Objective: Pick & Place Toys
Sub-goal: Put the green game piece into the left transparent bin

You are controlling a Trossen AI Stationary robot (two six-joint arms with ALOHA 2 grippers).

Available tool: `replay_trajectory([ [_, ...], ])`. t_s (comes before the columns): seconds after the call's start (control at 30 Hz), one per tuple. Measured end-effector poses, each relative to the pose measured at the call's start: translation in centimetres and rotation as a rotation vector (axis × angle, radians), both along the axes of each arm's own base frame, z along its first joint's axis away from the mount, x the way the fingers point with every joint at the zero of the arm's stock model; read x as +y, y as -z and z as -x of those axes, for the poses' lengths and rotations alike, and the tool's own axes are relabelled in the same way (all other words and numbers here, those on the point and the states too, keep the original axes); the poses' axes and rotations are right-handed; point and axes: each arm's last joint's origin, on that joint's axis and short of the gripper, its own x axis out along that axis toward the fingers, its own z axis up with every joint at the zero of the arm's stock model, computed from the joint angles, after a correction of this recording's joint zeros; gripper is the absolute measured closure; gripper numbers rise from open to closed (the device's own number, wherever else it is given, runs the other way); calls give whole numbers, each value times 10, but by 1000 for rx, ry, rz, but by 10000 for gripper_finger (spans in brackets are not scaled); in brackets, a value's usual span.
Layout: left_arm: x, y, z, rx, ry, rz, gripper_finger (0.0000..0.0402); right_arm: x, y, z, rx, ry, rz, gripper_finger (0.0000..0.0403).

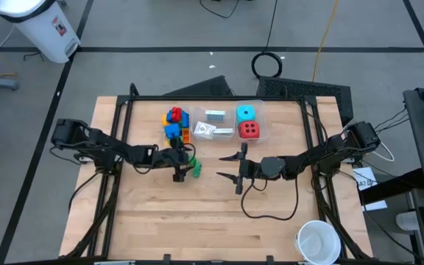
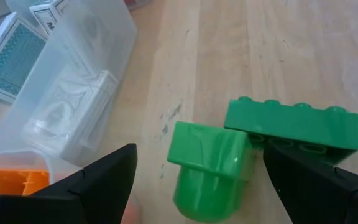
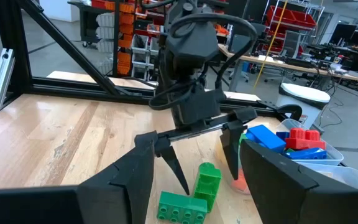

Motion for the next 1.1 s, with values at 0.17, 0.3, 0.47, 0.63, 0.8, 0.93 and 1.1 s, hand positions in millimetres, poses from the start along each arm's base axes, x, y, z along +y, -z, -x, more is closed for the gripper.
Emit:
replay_trajectory([
  [0.17,0,-1,-1,-12,16,16,75,0,0,0,0,0,0,195],
  [0.3,-2,0,-2,-21,54,57,139,0,0,0,0,0,0,195],
  [0.47,-3,0,-2,-27,39,106,238,0,0,0,0,0,0,195],
  [0.63,-3,-2,-2,-46,18,133,267,0,0,0,0,0,0,195],
  [0.8,-3,-23,0,-156,-4,171,267,0,0,0,0,0,0,195],
  [0.93,-1,-57,7,-296,-42,145,267,0,0,0,0,0,0,195],
  [1.1,12,-95,32,-430,-286,8,267,0,0,0,-1,1,-10,195],
])
